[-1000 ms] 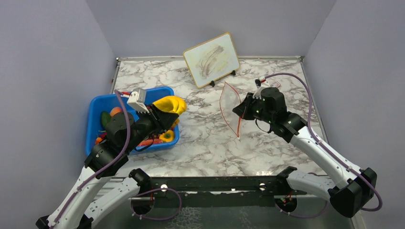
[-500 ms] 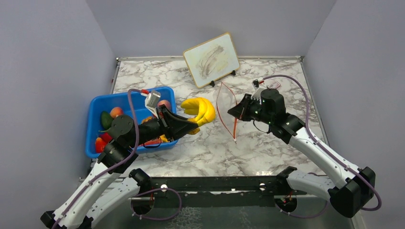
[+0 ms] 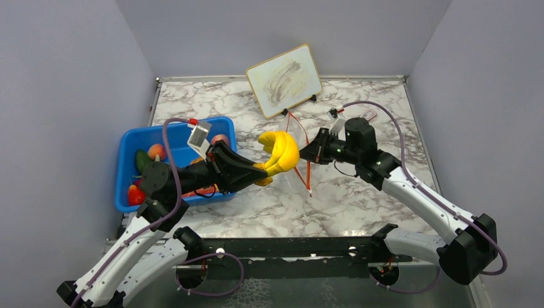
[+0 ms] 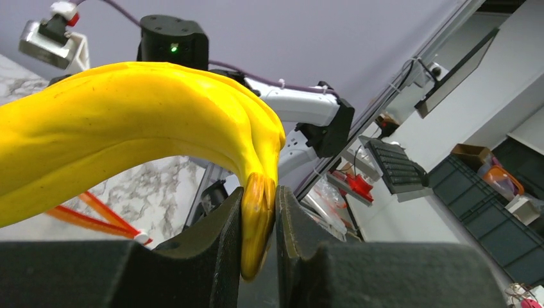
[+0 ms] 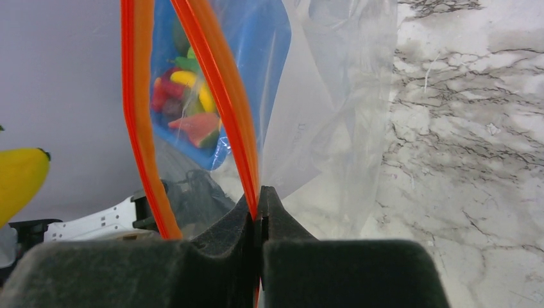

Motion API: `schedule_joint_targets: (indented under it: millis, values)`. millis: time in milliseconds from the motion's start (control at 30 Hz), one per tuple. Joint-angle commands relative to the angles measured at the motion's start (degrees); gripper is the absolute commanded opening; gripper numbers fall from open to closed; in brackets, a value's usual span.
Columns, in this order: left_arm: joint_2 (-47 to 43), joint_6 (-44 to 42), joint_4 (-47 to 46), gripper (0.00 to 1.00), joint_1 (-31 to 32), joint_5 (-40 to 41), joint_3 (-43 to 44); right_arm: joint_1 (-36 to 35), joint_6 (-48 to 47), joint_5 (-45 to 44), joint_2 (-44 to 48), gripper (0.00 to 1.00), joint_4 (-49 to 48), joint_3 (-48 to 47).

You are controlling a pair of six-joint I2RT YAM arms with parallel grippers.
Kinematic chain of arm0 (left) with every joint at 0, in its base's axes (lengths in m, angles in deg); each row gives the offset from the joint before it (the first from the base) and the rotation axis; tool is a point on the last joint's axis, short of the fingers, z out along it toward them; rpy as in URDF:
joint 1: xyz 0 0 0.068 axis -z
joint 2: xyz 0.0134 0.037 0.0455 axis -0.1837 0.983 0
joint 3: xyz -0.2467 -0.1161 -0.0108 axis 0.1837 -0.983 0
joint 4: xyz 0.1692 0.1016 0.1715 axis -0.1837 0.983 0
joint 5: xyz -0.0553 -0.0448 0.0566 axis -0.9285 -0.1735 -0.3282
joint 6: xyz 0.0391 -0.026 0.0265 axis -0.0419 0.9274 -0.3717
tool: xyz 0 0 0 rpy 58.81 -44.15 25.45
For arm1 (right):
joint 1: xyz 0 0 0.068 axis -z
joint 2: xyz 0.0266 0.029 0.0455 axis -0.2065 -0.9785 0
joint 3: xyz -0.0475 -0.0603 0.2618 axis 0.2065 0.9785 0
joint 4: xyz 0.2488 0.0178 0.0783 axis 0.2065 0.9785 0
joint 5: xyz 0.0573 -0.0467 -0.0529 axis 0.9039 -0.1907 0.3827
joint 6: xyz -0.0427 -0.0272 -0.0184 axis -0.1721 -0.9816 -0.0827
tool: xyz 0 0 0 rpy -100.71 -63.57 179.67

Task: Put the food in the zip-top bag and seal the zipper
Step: Place the fake fruit in the zipper food storage bag.

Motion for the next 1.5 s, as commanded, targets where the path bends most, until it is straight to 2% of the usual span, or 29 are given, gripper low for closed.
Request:
schedule_joint_targets:
  millis: [0,300,467,767,1167,1467]
  values:
    - [1.2,5.5,-11.4,0.00,-0.1,-1.6,-1.1,0.2,2.0,4.5,-1.4,0.01,-4.8,0.1]
    - [4.7,9.5,-19.4,0.00,0.8,-0.8,-2.7,0.1,1.9,6.8,-3.5,0.01,-5.6,-1.2]
    - [7.7,9.9,-24.5,0.00,4.4,1.7,-5.5,0.1,1.6,7.1,-3.1,0.01,-5.9,-1.2]
    - [12.7,6.1,-28.9,0.00,8.7,2.6,-3.5,0.1,1.3,7.0,-0.8,0.01,-5.1,-0.6]
    - [14.1,2.3,-28.7,0.00,8.7,3.9,-6.2,0.1,0.4,5.9,2.7,0.01,-3.6,0.3]
    - [13.2,-0.7,-22.8,0.00,7.8,6.6,-7.6,0.1,-1.1,3.8,5.6,0.01,-1.6,0.1]
